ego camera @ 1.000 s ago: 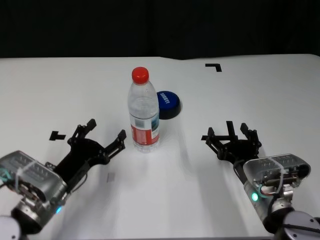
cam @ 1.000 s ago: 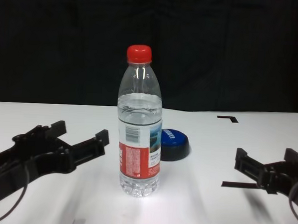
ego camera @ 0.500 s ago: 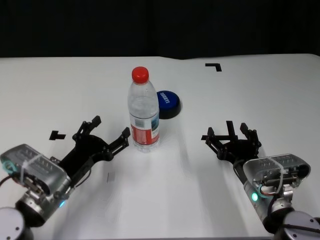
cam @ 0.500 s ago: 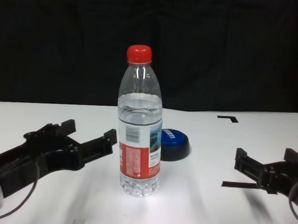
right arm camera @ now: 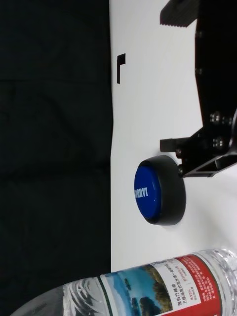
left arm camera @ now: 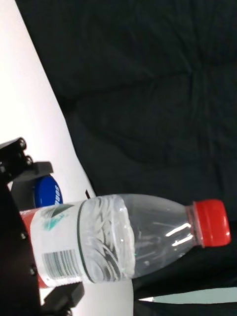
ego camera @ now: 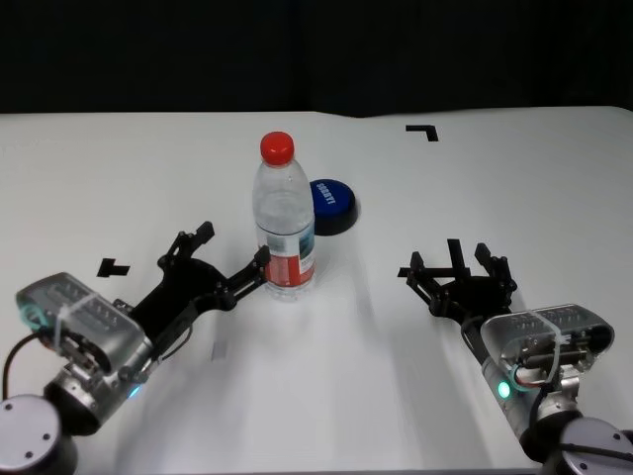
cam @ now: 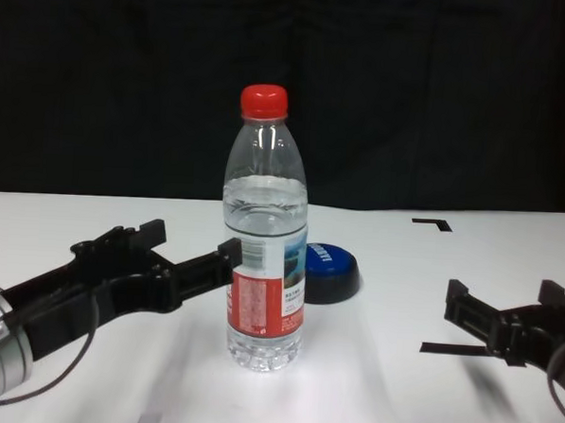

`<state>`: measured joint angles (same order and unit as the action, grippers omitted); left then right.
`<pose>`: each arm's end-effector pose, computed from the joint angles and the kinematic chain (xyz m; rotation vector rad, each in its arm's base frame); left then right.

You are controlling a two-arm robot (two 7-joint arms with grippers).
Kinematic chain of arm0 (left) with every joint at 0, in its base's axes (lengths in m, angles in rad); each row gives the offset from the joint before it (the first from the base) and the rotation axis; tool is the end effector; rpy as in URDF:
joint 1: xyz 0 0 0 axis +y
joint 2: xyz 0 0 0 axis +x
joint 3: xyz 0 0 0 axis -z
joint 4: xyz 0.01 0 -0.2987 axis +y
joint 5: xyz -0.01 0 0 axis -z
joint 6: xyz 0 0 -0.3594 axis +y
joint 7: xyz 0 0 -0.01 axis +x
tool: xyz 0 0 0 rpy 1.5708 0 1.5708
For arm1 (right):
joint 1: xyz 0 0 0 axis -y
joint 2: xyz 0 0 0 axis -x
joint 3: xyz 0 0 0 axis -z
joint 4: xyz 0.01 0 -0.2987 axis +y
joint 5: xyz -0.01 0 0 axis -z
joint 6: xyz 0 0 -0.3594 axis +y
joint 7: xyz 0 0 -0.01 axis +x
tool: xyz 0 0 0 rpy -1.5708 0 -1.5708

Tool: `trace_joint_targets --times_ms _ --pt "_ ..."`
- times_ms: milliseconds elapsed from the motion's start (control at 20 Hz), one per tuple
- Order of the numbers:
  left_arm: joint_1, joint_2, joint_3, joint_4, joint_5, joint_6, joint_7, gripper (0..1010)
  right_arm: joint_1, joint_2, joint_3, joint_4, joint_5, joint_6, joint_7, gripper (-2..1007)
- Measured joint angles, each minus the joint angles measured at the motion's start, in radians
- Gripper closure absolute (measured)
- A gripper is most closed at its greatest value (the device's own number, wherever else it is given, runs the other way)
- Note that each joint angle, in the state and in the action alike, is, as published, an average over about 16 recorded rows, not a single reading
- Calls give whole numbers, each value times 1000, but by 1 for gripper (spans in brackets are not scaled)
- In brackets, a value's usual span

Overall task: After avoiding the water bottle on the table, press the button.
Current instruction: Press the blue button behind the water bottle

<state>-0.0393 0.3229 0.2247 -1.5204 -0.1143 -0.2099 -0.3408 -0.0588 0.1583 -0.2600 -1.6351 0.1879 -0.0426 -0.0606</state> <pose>0.3817 0.0235 -0.3203 0.0759 -0.2440 0.9973 0.3485 0.0513 -0.3174 0.0396 0.0387 -1.3662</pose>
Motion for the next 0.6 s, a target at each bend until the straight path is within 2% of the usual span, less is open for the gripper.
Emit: trace_joint_targets --times_ms 600 --pt "-49 -1 26 44 -12 -3 -17 7 0 0 0 0 0 0 0 3"
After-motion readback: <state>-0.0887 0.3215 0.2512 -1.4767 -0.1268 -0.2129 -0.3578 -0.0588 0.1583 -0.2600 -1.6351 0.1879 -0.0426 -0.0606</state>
